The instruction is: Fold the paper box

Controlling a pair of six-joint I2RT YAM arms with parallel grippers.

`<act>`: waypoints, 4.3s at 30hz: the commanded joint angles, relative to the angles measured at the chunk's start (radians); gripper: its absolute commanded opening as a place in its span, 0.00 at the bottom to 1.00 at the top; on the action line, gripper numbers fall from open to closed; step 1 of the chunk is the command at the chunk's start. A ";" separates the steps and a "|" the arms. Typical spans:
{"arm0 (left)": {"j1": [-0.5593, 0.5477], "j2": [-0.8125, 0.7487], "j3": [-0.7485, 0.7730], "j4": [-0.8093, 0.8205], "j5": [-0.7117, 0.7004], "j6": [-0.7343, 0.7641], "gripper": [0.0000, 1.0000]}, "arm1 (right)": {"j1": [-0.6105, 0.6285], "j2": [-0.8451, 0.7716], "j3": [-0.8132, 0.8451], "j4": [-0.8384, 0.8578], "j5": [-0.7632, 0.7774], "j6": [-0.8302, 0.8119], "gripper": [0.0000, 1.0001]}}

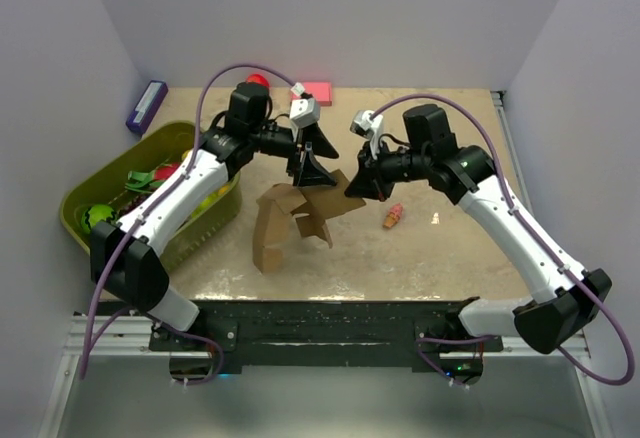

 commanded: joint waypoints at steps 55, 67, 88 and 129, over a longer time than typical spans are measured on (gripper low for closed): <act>0.254 -0.220 -0.355 0.994 -0.149 -1.063 0.00 | 0.053 -0.123 -0.763 1.354 0.235 0.338 0.75; 0.275 -0.199 -0.395 1.137 -0.123 -1.144 0.00 | 0.053 -0.118 -0.661 1.201 0.186 0.327 0.03; -0.048 -0.524 -0.292 0.151 -0.675 0.196 0.96 | 0.053 0.096 -0.006 -0.070 0.382 0.108 0.00; -0.226 -0.217 -0.408 0.290 -0.505 0.098 0.07 | 0.116 0.127 0.008 -0.102 0.258 0.043 0.00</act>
